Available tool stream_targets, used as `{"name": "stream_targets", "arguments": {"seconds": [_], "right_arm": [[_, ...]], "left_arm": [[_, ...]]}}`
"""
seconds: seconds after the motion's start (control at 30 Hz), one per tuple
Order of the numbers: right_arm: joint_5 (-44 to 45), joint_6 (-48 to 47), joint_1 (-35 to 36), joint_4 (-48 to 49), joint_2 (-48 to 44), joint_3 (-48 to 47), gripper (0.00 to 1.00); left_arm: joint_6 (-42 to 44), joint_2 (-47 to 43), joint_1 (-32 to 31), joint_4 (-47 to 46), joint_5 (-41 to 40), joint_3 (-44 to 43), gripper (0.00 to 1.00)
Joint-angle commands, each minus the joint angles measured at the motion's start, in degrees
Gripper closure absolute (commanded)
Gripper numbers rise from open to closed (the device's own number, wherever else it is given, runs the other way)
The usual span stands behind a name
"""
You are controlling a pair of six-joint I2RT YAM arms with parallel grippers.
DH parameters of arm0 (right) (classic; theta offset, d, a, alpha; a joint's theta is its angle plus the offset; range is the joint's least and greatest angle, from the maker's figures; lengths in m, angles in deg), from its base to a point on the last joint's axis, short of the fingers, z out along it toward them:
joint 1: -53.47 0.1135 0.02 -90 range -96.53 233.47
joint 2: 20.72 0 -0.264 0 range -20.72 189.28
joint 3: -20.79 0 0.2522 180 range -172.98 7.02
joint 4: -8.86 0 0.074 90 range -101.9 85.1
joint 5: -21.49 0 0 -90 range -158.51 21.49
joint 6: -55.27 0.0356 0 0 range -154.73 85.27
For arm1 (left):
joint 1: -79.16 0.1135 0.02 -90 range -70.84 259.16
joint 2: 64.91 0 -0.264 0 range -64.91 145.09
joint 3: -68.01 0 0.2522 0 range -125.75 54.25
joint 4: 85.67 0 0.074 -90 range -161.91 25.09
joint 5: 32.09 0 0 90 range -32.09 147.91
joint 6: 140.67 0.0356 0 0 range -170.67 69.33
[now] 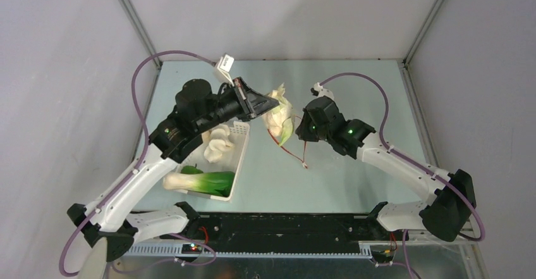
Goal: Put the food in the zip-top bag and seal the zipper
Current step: Place the fake vegetable in the bin.
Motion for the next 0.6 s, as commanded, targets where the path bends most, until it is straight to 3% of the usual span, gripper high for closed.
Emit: {"name": "stream_targets", "arguments": {"seconds": [0.0,0.57], "right_arm": [[-2.2,0.7,-0.2,3.0,-1.0,-0.1,1.0],[-2.8,0.5,-0.4,4.5,-2.6,0.0,1.0]], "left_arm": [[-0.8,-2.6,-0.6,-4.1,0.8,-1.3,1.0],[-4.1,-4.3,-1.0,-7.0,4.0,5.6,1.0]]}}
